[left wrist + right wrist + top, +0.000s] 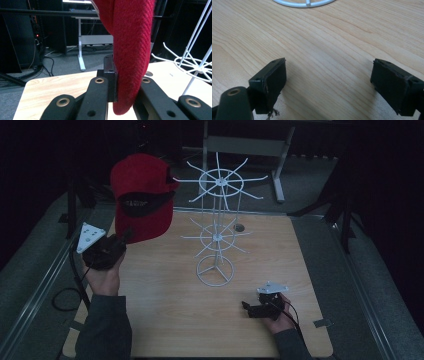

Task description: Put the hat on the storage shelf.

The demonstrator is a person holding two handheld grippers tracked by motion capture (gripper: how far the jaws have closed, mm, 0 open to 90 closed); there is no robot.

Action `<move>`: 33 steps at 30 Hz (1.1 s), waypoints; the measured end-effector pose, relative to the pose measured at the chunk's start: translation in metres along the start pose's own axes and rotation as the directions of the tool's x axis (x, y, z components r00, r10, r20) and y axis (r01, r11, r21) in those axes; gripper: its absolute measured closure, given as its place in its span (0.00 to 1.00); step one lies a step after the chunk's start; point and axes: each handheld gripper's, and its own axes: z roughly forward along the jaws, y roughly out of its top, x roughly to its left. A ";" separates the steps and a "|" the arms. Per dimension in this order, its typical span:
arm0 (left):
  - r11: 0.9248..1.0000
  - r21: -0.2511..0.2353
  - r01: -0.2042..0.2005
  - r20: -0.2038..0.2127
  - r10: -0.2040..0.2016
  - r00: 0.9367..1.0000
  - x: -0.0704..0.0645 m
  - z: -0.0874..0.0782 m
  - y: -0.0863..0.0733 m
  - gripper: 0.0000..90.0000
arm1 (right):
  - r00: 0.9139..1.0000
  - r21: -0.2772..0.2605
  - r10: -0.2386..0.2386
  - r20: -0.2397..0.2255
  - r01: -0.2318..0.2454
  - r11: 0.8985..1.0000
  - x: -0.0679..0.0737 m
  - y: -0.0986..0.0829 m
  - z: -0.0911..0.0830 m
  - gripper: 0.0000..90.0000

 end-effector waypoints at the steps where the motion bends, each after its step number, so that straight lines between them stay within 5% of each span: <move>1: 1.000 -0.003 0.000 0.002 0.000 1.000 0.000 0.000 0.001 0.96 | 1.000 0.000 0.000 0.000 0.000 1.000 0.000 0.000 0.000 0.15; 11: 0.999 -0.029 0.030 0.027 -0.030 0.999 -0.001 -0.004 0.007 0.96 | 1.000 0.000 0.000 0.000 0.000 1.000 0.000 0.000 0.000 0.15; 33: 0.997 -0.074 0.031 0.036 -0.028 0.999 -0.004 -0.006 0.022 0.96 | 1.000 0.000 0.001 0.000 -0.001 1.000 0.000 0.000 0.000 0.15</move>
